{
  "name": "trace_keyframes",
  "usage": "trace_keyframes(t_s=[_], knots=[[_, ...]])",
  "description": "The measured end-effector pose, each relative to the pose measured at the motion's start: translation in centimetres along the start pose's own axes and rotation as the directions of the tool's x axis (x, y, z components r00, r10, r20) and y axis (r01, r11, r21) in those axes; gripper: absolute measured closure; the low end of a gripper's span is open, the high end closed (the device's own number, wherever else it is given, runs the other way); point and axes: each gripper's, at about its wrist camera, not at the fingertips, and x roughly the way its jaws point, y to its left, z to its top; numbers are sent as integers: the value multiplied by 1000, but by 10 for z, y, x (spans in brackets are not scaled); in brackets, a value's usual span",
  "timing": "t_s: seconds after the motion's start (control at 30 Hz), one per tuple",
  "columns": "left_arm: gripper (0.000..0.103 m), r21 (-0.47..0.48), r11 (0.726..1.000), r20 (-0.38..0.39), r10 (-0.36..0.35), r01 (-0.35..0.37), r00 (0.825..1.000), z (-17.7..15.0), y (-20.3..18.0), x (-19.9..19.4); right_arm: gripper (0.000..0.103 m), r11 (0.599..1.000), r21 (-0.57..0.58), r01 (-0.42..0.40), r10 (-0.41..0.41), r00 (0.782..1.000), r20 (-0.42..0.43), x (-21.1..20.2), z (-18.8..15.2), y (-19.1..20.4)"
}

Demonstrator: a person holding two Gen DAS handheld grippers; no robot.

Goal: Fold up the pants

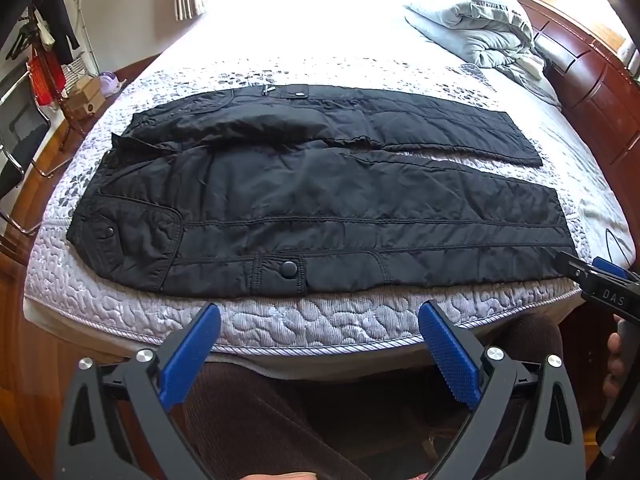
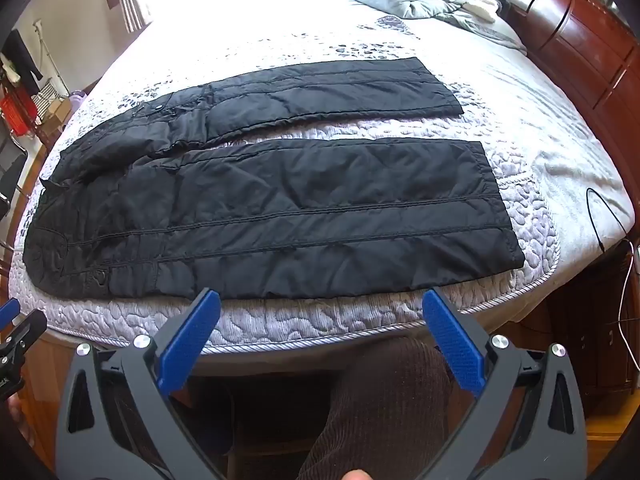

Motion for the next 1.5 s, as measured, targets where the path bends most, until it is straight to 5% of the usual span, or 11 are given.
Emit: trace_keyframes(t_s=[1.5], knots=[[4, -3, 1000, 30, 5, -5, 1000, 7, 2, -9, 2, 1000, 6, -2, 2, 1000, -7, 8, 3, -5]])
